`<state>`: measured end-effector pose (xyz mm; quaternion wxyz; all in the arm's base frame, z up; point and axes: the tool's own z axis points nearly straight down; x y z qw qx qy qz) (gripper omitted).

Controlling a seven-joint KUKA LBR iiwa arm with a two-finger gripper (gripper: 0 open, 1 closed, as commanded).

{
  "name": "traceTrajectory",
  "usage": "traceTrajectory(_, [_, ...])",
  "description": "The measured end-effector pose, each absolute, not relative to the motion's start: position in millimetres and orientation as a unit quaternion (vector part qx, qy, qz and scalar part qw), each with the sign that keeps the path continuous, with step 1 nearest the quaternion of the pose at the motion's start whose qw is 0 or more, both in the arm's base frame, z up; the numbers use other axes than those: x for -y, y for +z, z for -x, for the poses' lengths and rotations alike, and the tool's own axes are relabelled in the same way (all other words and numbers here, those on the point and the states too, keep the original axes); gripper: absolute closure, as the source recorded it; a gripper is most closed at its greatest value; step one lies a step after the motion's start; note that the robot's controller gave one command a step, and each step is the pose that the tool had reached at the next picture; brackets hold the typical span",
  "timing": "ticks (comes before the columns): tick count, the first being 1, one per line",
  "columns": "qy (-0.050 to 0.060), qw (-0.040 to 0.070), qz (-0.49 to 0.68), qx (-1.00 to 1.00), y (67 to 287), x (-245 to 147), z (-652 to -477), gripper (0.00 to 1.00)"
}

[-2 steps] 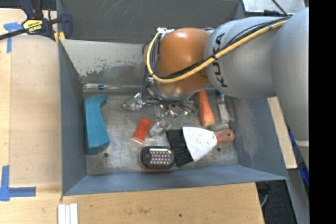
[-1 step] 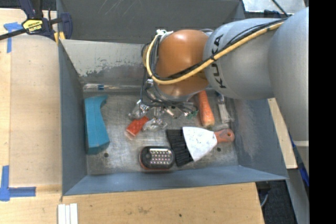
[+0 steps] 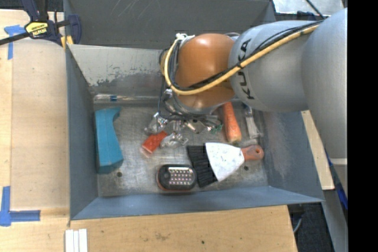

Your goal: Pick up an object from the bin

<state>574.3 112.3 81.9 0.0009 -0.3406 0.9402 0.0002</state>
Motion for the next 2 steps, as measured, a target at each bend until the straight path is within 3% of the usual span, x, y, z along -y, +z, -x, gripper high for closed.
traceTrajectory(2, [0.001,-0.002,0.34,-0.94,93.6,-112.2,-572.6,1.0])
